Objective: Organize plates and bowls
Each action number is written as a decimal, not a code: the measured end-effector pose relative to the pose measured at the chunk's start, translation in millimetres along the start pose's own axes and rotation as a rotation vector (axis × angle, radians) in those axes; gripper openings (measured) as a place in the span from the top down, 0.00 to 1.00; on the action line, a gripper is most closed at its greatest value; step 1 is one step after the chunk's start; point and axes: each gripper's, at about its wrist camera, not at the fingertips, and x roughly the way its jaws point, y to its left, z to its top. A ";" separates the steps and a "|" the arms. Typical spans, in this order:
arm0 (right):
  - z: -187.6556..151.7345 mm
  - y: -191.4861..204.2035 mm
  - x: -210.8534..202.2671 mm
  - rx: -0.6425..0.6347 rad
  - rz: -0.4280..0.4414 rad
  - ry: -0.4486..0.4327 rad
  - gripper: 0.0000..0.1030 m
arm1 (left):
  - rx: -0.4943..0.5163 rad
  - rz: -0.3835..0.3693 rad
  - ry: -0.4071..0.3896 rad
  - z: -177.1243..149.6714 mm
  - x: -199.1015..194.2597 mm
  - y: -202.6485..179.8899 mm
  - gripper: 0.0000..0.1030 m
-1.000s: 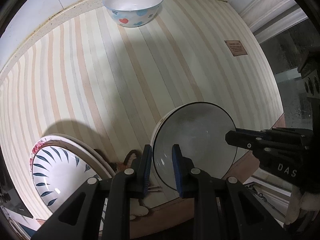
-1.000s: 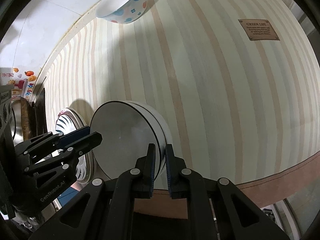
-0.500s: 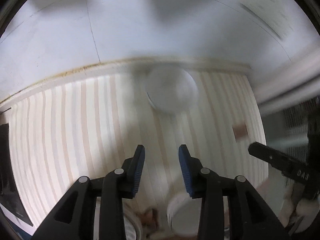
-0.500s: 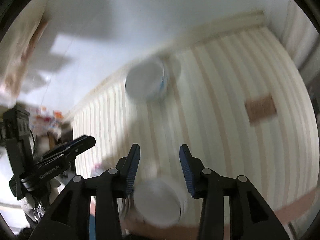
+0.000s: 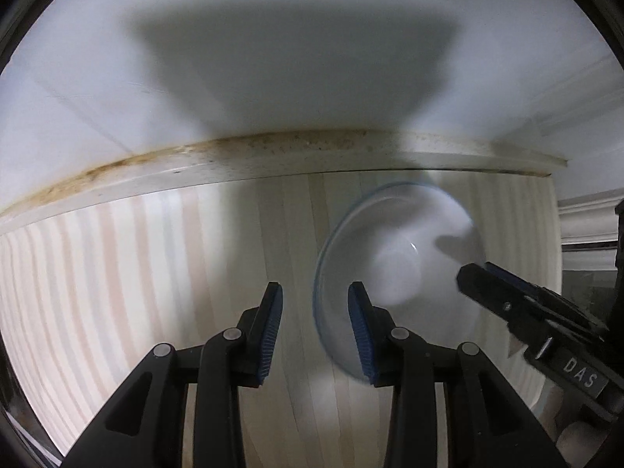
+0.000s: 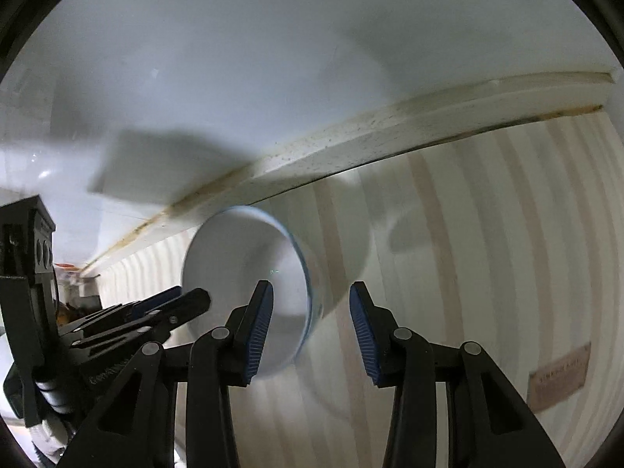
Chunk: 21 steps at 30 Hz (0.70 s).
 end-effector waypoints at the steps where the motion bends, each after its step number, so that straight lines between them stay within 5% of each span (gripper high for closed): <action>1: 2.9 1.0 9.4 -0.003 -0.014 0.026 0.64 | 0.007 0.005 0.003 -0.3 4.2 -1.1 0.83; 3: 5.5 2.3 20.0 -0.013 -0.021 0.049 0.87 | 0.019 0.010 0.013 -2.0 11.5 -6.2 0.90; 4: 6.1 2.7 24.7 -0.014 -0.025 0.060 0.89 | 0.025 0.013 0.010 -3.7 13.2 -7.8 0.90; 21: -13.8 31.1 -0.7 -0.068 -0.048 0.028 0.90 | 0.062 0.018 -0.053 -42.7 -29.6 -22.2 0.90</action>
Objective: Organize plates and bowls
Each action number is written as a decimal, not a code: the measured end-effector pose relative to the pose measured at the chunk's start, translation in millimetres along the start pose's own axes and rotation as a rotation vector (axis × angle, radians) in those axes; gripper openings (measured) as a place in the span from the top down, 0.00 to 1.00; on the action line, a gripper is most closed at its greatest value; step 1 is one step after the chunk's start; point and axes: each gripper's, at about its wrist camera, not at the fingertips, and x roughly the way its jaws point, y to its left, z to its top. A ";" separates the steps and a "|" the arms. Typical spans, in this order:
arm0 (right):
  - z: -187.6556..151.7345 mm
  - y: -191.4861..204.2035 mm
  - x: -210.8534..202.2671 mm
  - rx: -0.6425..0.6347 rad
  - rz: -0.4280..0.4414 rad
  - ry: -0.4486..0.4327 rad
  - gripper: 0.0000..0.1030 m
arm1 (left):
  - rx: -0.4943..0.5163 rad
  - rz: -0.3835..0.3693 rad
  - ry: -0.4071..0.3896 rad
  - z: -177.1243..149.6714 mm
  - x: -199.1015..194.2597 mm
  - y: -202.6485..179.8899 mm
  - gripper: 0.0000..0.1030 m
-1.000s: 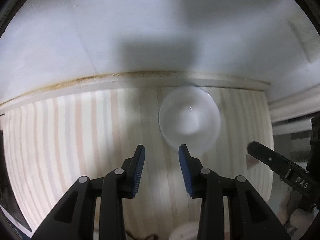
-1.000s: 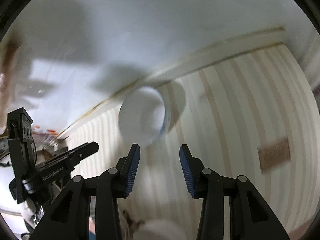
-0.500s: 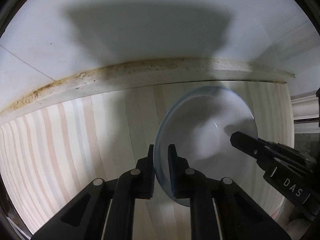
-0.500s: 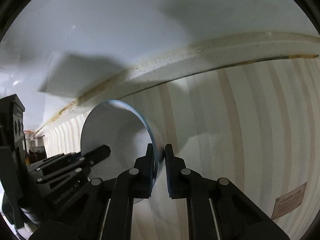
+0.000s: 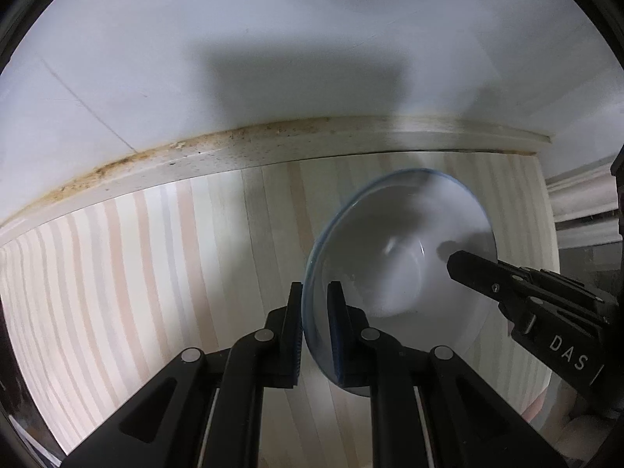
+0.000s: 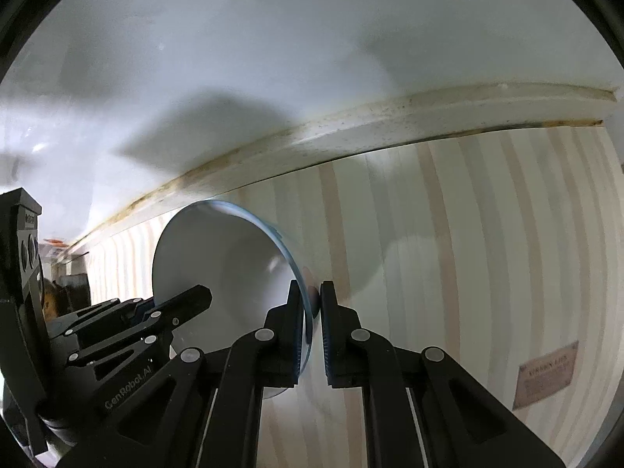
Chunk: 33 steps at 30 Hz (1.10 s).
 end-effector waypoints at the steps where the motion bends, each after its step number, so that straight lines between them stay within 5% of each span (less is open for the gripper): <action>1: -3.6 2.5 -5.3 -0.005 0.001 -0.004 0.90 | 0.004 -0.002 -0.009 1.0 -7.8 -3.3 0.90; 20: -134.1 12.2 -133.1 0.002 0.056 -0.095 0.90 | 0.088 -0.036 -0.088 -86.7 -113.2 -30.1 0.90; 33: -233.8 0.7 -145.1 0.013 0.053 -0.050 0.90 | 0.115 -0.045 -0.018 -164.7 -107.2 -34.0 0.90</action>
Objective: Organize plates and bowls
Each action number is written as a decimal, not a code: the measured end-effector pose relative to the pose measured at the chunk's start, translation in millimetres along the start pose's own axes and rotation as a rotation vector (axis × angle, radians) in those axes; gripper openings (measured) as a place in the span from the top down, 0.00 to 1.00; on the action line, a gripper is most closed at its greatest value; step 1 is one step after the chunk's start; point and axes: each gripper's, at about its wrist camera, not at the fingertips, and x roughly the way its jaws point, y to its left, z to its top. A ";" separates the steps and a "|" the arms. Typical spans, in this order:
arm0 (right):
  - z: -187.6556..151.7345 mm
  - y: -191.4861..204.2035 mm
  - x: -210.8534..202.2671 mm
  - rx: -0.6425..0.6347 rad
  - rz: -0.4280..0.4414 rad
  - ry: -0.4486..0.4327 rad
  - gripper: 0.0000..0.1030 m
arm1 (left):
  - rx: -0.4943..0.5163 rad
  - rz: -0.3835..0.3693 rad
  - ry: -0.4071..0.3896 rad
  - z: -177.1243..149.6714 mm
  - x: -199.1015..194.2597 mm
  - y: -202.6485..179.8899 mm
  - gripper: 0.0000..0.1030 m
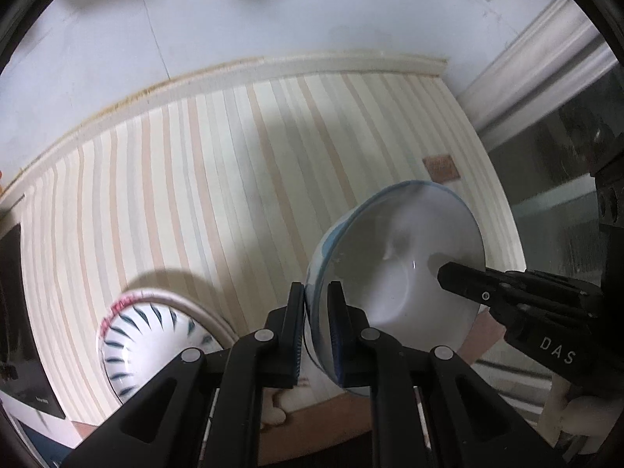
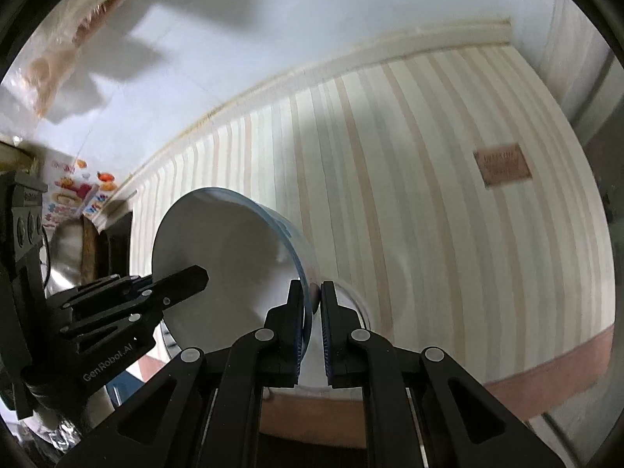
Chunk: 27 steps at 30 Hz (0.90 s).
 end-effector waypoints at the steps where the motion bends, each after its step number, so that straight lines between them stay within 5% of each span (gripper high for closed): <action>1: -5.0 -2.6 4.1 0.006 0.001 0.010 0.90 | 0.002 0.001 0.011 -4.1 4.0 -0.8 0.90; 14: -37.2 -35.4 54.3 0.053 -0.030 0.109 0.90 | 0.008 0.022 0.143 -28.8 61.6 -4.1 0.90; 27: -30.4 -38.0 67.7 0.072 -0.042 0.142 0.90 | 0.018 0.032 0.155 -27.2 69.4 -3.8 0.90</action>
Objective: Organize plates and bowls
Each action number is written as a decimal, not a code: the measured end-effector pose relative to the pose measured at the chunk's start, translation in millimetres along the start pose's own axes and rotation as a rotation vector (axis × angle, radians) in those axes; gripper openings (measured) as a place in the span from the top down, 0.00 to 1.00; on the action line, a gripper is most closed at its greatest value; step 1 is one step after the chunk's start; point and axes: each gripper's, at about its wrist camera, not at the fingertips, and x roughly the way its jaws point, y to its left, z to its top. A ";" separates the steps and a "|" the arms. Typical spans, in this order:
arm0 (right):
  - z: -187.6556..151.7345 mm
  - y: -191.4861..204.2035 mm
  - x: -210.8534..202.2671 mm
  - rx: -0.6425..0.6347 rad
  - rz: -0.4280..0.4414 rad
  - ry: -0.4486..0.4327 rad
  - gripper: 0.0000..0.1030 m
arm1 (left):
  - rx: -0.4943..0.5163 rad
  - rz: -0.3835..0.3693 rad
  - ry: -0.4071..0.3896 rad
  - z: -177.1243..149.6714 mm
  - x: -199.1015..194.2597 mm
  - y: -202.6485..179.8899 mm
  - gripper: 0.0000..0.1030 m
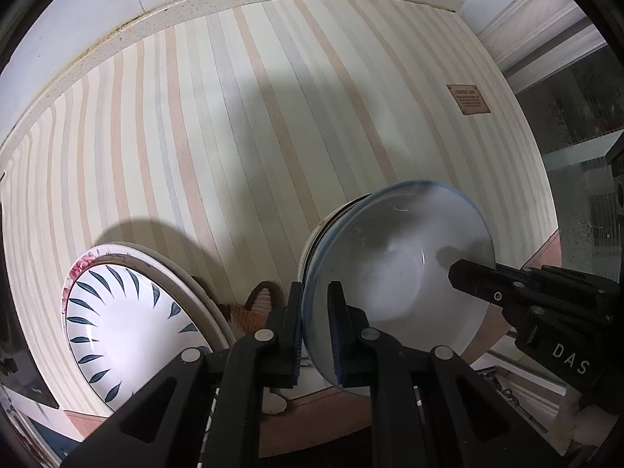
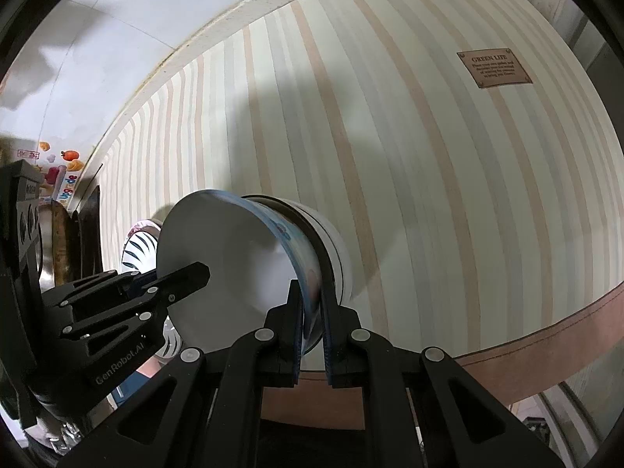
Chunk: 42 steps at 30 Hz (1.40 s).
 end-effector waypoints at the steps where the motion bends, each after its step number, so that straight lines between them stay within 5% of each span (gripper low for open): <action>1: 0.7 0.2 0.3 0.004 0.001 0.002 0.89 | 0.000 0.001 0.001 0.2 0.6 -0.2 0.90; 30: -4.5 -0.6 3.5 -0.009 -0.037 0.001 0.86 | 0.007 0.005 -0.001 -1.8 2.5 1.1 0.90; 37: -16.9 0.6 -18.1 0.005 -0.025 -0.032 0.86 | 0.017 0.035 -0.088 -13.8 -41.8 -1.2 0.89; 40: -30.5 10.3 -45.4 -0.019 -0.059 -0.088 0.78 | 0.030 0.038 -0.151 -25.0 -71.8 -1.8 0.85; 42: -40.1 17.0 -64.3 -0.032 -0.070 -0.131 0.62 | 0.038 0.036 -0.186 -31.6 -87.9 -2.5 0.82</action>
